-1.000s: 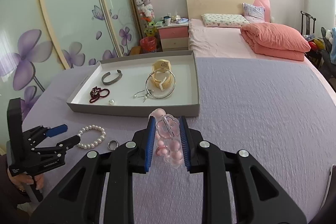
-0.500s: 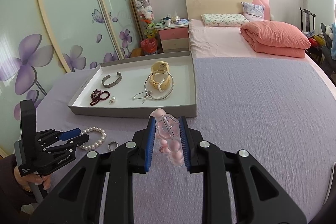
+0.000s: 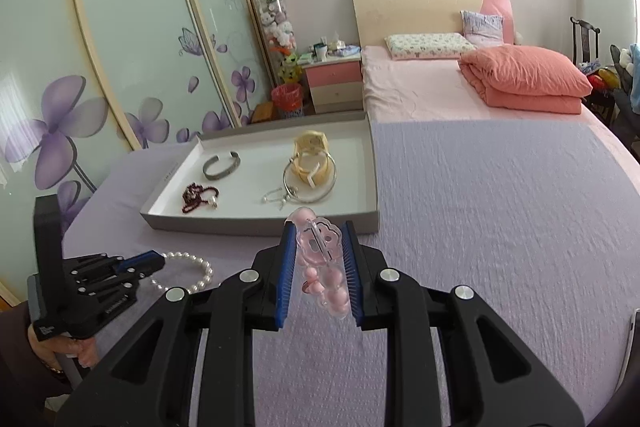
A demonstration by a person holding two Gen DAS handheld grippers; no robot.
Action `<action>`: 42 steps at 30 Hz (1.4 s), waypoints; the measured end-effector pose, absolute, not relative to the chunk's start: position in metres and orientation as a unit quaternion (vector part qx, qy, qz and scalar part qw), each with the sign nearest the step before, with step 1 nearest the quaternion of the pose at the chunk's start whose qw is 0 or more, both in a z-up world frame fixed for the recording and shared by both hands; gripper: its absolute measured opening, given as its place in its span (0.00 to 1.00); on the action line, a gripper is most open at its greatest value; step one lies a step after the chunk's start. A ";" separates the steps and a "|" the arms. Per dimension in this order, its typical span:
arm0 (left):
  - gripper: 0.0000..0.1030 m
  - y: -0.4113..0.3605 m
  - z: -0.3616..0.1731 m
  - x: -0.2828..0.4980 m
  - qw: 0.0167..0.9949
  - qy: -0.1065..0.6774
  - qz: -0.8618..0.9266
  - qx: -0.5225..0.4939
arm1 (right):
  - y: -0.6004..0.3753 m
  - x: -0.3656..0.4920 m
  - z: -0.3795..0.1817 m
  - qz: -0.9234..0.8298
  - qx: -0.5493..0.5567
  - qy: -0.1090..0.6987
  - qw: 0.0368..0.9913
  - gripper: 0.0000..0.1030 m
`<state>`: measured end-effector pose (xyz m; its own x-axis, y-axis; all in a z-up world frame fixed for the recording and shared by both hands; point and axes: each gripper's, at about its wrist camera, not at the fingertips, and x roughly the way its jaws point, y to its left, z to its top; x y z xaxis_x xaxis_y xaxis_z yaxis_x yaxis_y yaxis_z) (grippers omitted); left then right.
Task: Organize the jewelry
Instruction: 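Grasp the pearl bracelet with the left gripper while the right gripper holds the pink bracelet, then drop the pearl bracelet into the tray with the left gripper while the right gripper drops the pink bracelet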
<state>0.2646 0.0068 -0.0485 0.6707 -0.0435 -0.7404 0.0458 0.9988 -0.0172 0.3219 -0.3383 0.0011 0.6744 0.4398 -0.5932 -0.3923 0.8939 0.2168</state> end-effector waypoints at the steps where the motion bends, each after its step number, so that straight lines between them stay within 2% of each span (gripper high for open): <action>1: 0.09 0.008 -0.040 0.262 0.918 0.396 -0.026 -0.001 | -0.339 0.321 0.004 0.228 0.037 0.330 0.915 0.23; 13: 0.09 0.033 0.022 0.245 0.941 0.336 -0.018 -0.031 | -0.332 0.315 0.022 0.238 0.042 0.306 0.921 0.23; 31: 0.09 0.042 0.035 0.251 0.944 0.326 -0.011 -0.051 | -0.331 0.319 0.019 0.235 0.045 0.310 0.920 0.23; 42: 0.09 0.044 0.043 0.312 0.945 0.321 -0.006 -0.059 | -0.333 0.336 0.020 0.230 0.044 0.307 0.922 0.23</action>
